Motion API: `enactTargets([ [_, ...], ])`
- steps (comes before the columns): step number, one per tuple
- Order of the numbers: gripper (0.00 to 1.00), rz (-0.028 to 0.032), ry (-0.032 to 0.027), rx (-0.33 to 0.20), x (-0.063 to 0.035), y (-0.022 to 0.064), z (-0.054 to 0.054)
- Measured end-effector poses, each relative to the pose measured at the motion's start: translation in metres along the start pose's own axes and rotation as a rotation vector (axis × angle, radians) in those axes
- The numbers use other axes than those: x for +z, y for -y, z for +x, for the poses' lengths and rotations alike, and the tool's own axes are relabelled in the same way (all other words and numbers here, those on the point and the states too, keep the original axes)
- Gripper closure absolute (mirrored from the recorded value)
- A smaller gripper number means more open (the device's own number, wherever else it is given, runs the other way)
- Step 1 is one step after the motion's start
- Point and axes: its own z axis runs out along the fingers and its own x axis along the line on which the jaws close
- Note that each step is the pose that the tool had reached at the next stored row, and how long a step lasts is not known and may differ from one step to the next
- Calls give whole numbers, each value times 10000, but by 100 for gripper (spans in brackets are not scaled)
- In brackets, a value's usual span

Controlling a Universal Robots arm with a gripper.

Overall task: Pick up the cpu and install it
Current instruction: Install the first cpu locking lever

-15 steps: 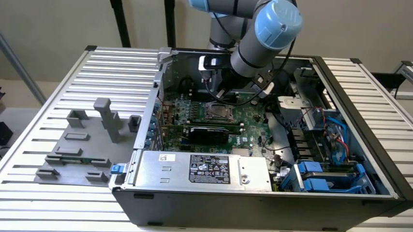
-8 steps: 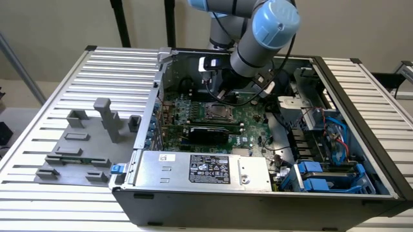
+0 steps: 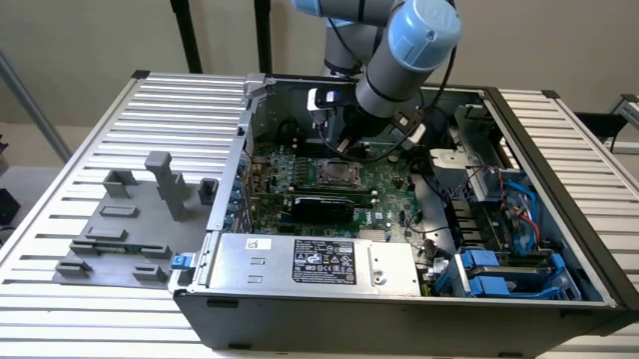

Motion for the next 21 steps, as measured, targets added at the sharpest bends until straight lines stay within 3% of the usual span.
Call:
enactTargets([
  [4, 89, -77, 91, 18, 6, 7, 14],
  [16, 89, -179, 119, 12, 12, -2, 23],
  [21, 89, -276, 141, 3, 18, -7, 24],
])
